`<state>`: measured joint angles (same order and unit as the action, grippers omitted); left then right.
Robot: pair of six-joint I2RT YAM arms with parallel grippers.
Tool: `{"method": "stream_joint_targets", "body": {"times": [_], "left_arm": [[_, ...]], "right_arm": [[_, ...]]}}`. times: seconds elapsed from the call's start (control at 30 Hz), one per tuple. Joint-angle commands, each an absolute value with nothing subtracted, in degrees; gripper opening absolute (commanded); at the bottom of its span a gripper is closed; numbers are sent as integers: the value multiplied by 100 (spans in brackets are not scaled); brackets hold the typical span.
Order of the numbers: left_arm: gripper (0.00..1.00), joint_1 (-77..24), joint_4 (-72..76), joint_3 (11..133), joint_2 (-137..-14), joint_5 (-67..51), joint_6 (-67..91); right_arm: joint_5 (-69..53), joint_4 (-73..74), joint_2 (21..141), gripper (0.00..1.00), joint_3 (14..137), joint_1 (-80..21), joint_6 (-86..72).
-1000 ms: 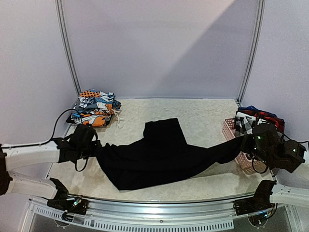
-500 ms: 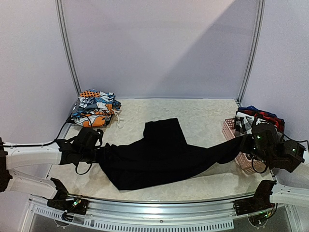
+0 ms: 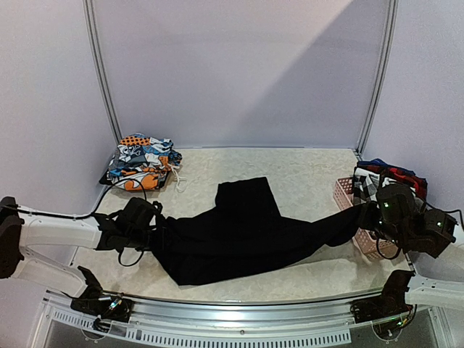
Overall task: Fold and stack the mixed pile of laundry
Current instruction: Flatten out the crumpled T-shirt at the center of the board.
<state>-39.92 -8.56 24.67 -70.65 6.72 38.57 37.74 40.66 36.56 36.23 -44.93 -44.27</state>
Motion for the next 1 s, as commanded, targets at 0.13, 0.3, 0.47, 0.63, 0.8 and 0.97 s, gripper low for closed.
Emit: {"method": "stream_joint_targets", "body": {"times": [0.13, 0.3, 0.47, 0.63, 0.8, 0.97], "left_arm": [[0, -4301, -378, 2720, -6856, 614, 3668], [0, -4320, -1226, 2966, -5540, 1114, 3539], [0, -4316, -1987, 3063, -4332, 1459, 3477], [0, -4315, -2045, 2889, -3992, 1478, 3511], [0, -4318, -1761, 2722, -3895, 1218, 3506], [0, -4339, -1660, 2771, -3746, 924, 3456]], "right_arm": [[4015, 4241, 3790, 0, 3891, -4478, -4416], [4154, 4428, 3802, 0, 4349, -4481, -4265], [4170, 4430, 3673, 0, 4660, -4475, -4015], [4079, 4280, 3531, 0, 4651, -4478, -3809], [4034, 4262, 3477, 0, 4624, -4476, -3755], [4094, 4230, 3454, 0, 4630, -4478, -3748]]}}
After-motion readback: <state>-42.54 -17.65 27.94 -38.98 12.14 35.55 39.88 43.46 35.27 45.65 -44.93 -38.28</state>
